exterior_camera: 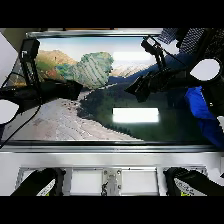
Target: Fold the clothes and pants, and hang the long-sleeved shirts on hangers.
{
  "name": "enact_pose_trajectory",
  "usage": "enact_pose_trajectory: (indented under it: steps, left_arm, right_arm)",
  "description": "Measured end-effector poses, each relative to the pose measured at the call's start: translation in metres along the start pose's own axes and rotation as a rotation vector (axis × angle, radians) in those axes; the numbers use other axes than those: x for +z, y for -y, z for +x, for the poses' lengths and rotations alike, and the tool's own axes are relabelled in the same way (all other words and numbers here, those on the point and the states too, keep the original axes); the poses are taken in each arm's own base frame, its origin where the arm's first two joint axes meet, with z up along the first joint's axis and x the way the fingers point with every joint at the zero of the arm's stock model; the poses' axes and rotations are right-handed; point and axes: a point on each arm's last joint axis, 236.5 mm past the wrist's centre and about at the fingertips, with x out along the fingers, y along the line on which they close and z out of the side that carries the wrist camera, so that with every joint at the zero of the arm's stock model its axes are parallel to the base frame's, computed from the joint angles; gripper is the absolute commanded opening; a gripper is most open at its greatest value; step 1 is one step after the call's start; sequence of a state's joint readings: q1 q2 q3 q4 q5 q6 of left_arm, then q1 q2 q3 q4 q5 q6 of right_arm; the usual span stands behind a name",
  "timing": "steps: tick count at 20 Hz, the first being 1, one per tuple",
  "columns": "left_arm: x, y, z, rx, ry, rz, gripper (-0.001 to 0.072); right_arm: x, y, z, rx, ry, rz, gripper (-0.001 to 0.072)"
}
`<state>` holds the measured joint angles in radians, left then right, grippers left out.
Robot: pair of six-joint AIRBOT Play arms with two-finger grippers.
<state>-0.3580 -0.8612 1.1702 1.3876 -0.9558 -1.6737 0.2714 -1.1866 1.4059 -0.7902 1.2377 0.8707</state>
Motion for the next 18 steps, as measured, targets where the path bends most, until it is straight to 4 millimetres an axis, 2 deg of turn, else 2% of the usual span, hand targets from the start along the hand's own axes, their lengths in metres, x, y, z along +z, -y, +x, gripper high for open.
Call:
enact_pose_trajectory:
  steps: [2, 4, 6, 9, 11, 14, 16, 18]
  left_arm:
    - [0.014, -0.007, 0.017, 0.026, 0.009, 0.013, 0.0699]
    - [0.03, -0.023, 0.046, 0.076, 0.002, 0.027, 0.0699]
    - [0.047, -0.048, 0.084, 0.128, -0.013, 0.022, 0.0699]
    - [0.057, -0.092, 0.153, 0.183, -0.064, -0.023, 0.0699]
    - [0.049, -0.117, 0.204, 0.181, -0.11, -0.089, 0.0699]
    - [0.021, -0.144, 0.271, 0.16, -0.181, -0.18, 0.07]
    - [-0.002, -0.153, 0.306, 0.138, -0.224, -0.233, 0.0699]
    - [-0.022, -0.154, 0.331, 0.117, -0.262, -0.267, 0.0698]
  right_arm:
    - [0.0, 0.0, 0.0, 0.0, 0.0, 0.0, 0.0015]
    - [0.0, 0.0, 0.0, 0.0, 0.001, 0.0, 0.0015]
    - [0.0, 0.0, 0.0, 0.001, 0.0, 0.0, 0.0015]
    - [0.0, 0.0, 0.0, 0.001, 0.0, 0.0, 0.0015]
    - [0.0, 0.0, 0.0, 0.001, 0.0, 0.0, 0.0015]
    - [0.0, 0.0, 0.0, 0.001, 0.0, 0.0, 0.0015]
    - [0.0, 0.0, 0.0, 0.0, 0.0, 0.0, 0.0015]
    - [0.0, 0.0, 0.0, 0.001, 0.0, 0.0, 0.0015]
